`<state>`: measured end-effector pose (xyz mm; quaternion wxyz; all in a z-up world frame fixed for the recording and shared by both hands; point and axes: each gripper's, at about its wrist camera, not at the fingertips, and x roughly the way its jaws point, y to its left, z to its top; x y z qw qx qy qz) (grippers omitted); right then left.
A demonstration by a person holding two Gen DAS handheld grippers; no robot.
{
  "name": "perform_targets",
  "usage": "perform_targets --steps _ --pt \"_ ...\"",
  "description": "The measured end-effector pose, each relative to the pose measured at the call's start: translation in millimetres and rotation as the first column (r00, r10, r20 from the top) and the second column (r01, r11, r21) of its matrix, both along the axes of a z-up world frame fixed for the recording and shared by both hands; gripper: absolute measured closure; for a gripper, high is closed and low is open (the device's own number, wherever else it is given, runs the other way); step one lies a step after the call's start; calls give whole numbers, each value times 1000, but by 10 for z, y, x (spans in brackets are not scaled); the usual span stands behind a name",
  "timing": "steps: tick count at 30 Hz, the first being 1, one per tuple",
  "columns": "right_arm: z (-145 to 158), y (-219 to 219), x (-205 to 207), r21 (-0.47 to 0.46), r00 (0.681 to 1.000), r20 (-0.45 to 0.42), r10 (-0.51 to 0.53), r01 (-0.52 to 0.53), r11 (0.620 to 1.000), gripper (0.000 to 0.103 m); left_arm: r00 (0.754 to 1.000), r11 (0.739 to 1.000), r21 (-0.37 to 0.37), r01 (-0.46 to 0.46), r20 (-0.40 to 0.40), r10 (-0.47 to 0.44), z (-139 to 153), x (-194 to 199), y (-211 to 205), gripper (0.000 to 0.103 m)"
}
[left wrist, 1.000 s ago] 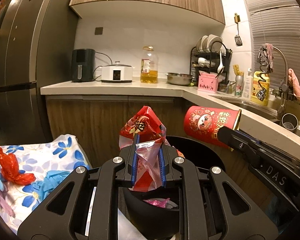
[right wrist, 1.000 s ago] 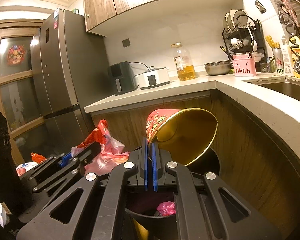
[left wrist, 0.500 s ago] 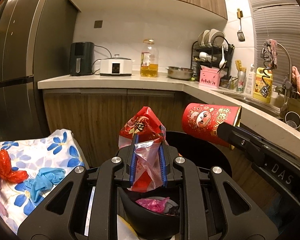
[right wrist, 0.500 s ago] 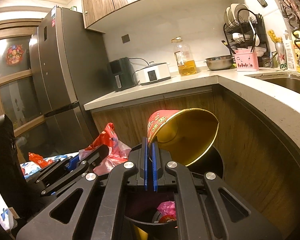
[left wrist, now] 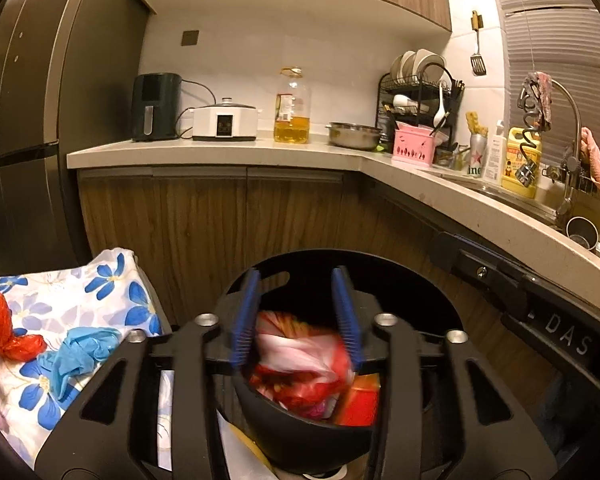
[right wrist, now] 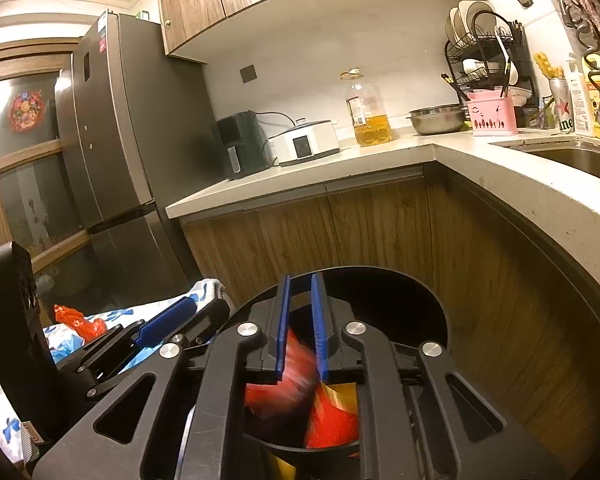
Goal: Collect trash
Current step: 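Carry the bag and red cup over the black bin and release both, then move both open grippers back toward the table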
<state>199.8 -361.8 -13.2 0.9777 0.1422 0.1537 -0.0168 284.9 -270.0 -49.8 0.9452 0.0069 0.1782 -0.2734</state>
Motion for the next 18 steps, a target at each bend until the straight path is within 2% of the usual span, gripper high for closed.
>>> perform_targets --steps 3,6,10,18 --pt "-4 -18 -26 5 1000 1 -9 9 1000 78 1000 1000 -1 -5 -8 5 -25 -2 29 52" --pt "-12 -15 -60 11 1000 -2 -16 16 1000 73 1000 1000 5 -25 -9 25 -41 -23 76 46" --pt "-25 -18 -110 19 1000 -3 -29 29 999 55 998 998 4 -67 2 67 -44 -93 194 33" --pt "-7 64 -188 18 999 10 -41 40 999 37 983 983 15 -182 28 182 -41 -288 539 25"
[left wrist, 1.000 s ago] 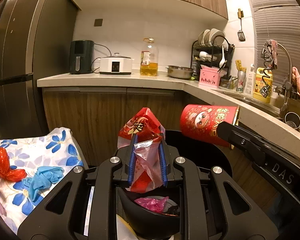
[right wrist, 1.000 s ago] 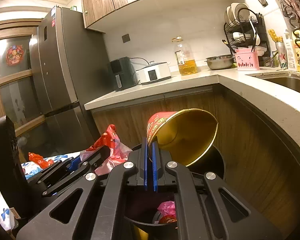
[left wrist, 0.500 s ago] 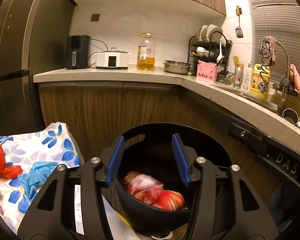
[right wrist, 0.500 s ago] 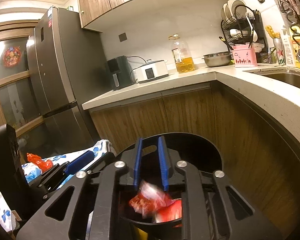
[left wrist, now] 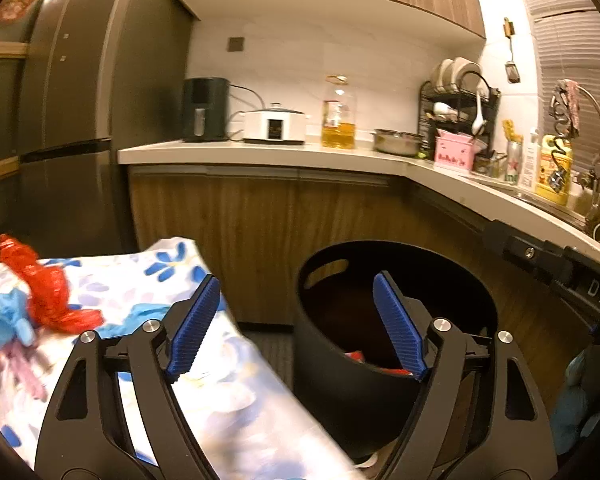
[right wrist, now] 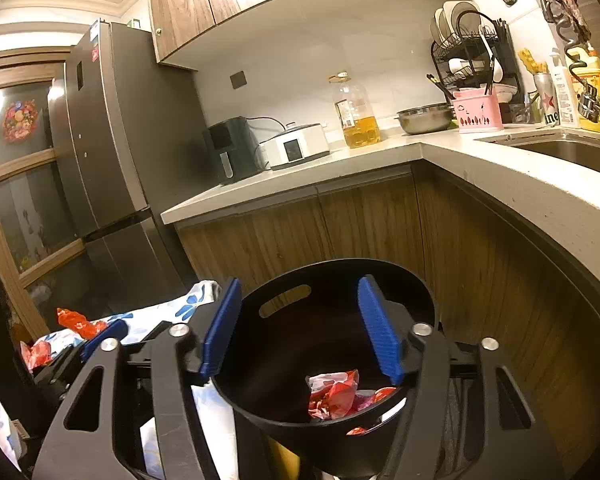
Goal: Collect trash
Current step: 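Move both open grippers back toward the table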
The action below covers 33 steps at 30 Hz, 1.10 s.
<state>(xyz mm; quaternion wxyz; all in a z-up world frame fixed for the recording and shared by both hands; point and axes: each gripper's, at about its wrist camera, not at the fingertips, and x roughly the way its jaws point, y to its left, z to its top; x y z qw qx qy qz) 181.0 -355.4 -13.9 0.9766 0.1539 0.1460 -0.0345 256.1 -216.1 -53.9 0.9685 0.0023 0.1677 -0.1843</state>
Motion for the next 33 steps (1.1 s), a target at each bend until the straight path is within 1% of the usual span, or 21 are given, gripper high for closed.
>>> perform_targets --steps 4,10,13,17,22,24,25,27,31,33 --pt "9 75 -47 -7 1000 13 5 -5 1000 28 998 998 20 -64 18 64 0 -116 223 24" --pt "-14 267 -88 -17 999 6 39 -39 999 26 985 985 33 -168 48 167 -1 -259 601 24" --pt "-14 393 -98 -25 998 2 65 -65 998 26 971 972 31 -234 55 232 9 -328 837 24" --pt "-9 564 -125 -41 996 -2 94 -94 995 26 940 941 23 -337 58 335 27 -417 1230 24" --pt "19 794 -157 -50 991 3 136 -136 989 26 903 904 17 -428 34 428 15 -505 1673 24" --pt "22 889 -165 -57 988 5 152 -151 987 26 883 883 15 -468 23 468 11 -552 1881 24" --pt "24 957 -166 -60 987 5 163 -162 985 26 876 876 12 -482 23 481 18 -574 1940 24" --pt "24 1057 -165 -63 984 5 181 -180 982 26 854 854 9 -520 24 520 32 -634 2145 24" --pt "25 1294 -169 -69 975 6 221 -220 973 26 824 824 10 -566 34 565 55 -717 2435 24" --pt "29 1399 -171 -77 972 7 234 -232 970 26 809 809 -1 -588 27 588 74 -727 2613 24"
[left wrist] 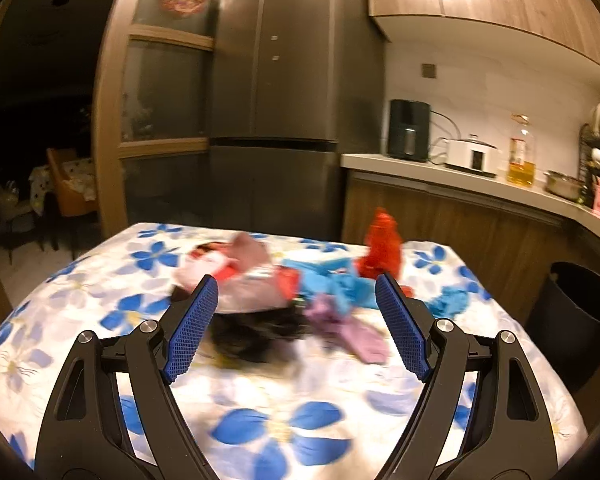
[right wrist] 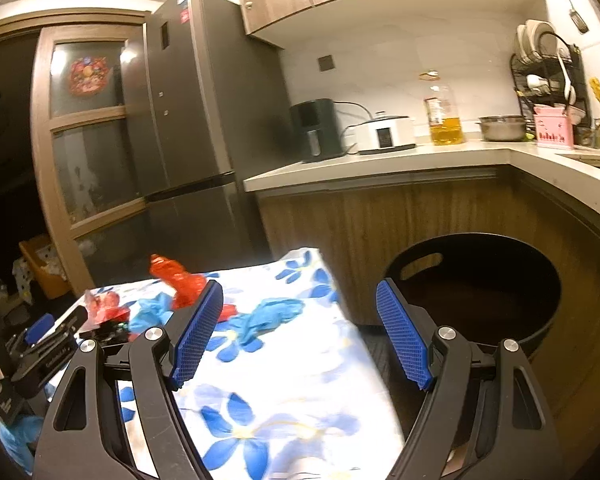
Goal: Collect trash
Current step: 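Move both open grippers back toward the table, then grasp the red-and-white printed plastic bag with the left gripper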
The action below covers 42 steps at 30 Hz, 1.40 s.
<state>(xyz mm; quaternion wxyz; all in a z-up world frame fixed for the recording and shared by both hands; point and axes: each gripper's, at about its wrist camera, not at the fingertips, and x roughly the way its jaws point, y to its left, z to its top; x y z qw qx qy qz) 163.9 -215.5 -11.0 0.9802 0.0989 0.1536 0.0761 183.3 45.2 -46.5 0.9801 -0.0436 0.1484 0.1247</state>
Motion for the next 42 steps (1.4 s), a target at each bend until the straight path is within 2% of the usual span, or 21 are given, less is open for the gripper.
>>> perform_targets --steps 8,11,16,20,24,29,36,42 --pt "-10 355 32 -15 999 -2 46 -46 999 26 998 997 -51 -59 -25 58 -44 56 466 24" --pt "-24 459 67 -16 998 -6 58 -58 998 26 998 996 -68 -53 -43 50 -83 103 556 30" --pt "-50 624 138 -16 997 -15 81 -81 997 26 997 996 -92 -7 -80 -1 -161 200 618 45" --pt "-75 723 163 -24 996 -17 93 -94 995 26 994 989 -144 30 -98 -45 -220 253 679 58" --pt "-101 785 183 -30 994 -22 103 -103 994 26 992 977 -202 62 -92 -82 -223 259 756 58" --pt "-102 833 200 -30 994 -21 108 -109 994 26 993 963 -265 54 -84 -79 -213 246 888 58" --pt "-110 923 204 -49 993 -17 117 -118 992 26 990 953 -295 69 -97 -102 -225 356 902 58" --pt "-131 954 234 -53 992 -24 122 -123 991 26 981 928 -359 104 -117 -155 -305 449 924 76"
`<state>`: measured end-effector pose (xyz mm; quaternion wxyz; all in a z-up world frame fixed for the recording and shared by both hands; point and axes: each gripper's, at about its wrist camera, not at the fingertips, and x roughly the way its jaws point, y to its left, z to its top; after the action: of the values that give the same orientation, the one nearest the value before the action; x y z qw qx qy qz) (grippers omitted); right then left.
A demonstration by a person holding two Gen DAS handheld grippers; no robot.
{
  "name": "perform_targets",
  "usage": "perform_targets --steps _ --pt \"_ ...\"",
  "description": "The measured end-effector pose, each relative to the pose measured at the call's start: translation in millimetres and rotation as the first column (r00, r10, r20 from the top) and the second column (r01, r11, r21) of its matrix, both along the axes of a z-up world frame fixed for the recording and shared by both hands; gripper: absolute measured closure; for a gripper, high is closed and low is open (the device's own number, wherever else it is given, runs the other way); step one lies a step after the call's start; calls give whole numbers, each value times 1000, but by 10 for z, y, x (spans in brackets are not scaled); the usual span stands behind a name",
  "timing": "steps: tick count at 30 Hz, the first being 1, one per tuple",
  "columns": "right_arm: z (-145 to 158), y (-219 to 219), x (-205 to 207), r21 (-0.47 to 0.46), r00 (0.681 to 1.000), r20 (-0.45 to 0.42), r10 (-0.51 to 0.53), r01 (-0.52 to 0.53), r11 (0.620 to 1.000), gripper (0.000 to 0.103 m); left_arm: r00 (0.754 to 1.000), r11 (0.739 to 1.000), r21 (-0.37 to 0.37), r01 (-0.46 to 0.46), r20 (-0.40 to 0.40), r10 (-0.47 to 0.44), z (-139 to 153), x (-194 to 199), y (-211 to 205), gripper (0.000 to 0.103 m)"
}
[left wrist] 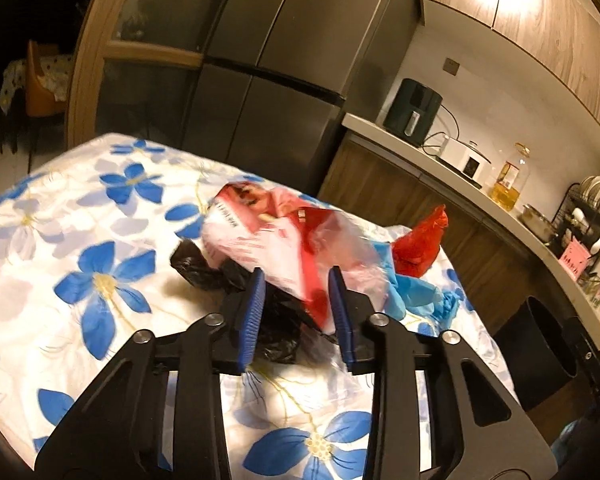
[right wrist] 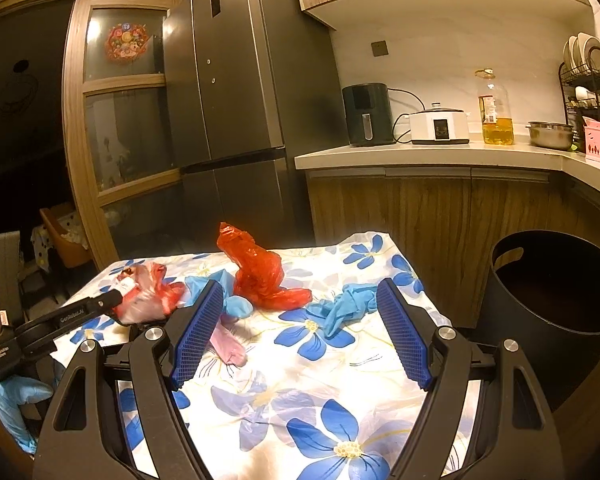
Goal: Collect trash
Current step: 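Grasp the red-and-white printed plastic bag with the left gripper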
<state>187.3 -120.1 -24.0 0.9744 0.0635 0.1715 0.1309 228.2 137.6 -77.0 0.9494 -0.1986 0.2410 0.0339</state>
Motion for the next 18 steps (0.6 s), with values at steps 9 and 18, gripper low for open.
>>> perform_targets --steps 9,18 --pt "-26 53 42 -4 1000 -10 6 -6 1000 26 999 998 -49 35 -27 -36 -92 82 31 95" --pt "-61 105 69 -13 1000 -18 3 -3 1000 26 998 998 -2 57 -37 -57 -117 120 -64 103"
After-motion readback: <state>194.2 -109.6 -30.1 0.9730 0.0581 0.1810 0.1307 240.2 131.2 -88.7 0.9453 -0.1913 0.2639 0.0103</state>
